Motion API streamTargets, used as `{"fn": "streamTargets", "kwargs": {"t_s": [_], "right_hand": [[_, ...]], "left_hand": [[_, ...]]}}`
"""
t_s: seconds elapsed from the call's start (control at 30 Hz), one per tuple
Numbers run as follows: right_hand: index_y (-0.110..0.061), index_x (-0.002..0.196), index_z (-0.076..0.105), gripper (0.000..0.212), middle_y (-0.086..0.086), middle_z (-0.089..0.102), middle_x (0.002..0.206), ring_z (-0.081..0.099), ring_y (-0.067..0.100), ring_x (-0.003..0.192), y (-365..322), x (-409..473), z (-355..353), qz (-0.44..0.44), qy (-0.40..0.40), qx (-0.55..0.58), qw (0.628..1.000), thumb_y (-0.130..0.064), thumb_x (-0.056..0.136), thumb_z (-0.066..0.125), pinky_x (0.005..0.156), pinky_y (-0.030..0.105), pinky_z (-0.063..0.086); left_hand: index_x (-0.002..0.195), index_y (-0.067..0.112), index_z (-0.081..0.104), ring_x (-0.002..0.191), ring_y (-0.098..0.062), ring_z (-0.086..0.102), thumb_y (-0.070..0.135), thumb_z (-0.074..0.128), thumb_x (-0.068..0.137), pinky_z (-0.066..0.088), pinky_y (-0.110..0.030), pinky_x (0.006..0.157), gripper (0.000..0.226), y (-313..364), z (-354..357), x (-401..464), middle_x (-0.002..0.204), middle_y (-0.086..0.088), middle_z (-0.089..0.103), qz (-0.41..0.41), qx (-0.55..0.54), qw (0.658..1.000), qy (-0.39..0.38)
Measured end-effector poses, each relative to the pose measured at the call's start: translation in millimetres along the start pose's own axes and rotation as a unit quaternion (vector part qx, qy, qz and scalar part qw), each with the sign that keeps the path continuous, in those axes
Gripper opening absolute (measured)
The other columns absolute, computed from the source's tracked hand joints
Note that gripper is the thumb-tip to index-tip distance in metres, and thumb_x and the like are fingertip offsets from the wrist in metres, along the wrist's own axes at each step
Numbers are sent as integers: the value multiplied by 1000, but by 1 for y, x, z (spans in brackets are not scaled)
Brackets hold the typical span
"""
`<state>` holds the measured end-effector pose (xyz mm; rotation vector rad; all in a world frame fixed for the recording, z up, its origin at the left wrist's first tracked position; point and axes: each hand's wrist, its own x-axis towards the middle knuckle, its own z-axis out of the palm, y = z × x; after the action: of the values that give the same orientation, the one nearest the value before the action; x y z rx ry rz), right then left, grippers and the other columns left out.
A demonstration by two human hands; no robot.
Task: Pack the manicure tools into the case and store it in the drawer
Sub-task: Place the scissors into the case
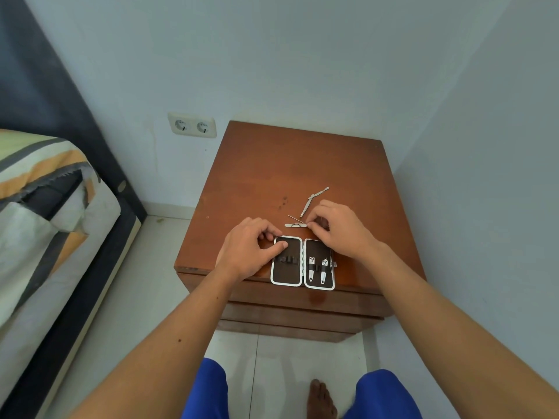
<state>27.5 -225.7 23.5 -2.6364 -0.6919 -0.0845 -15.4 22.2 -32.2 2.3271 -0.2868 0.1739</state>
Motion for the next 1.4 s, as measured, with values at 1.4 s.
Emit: {"fn": "streamTargets", "kwargs": {"t_s": [1.4], "right_hand": [[-33, 115, 67, 33, -2, 76, 77, 51, 8, 65, 20, -51, 23, 144, 11, 361, 921, -23, 87, 82, 69, 23, 45]], "left_hand": [[99, 40, 75, 94, 2, 57, 47, 83, 88, 42, -15, 71, 16, -1, 2, -1, 86, 22, 66, -6, 6, 1000, 2]]}}
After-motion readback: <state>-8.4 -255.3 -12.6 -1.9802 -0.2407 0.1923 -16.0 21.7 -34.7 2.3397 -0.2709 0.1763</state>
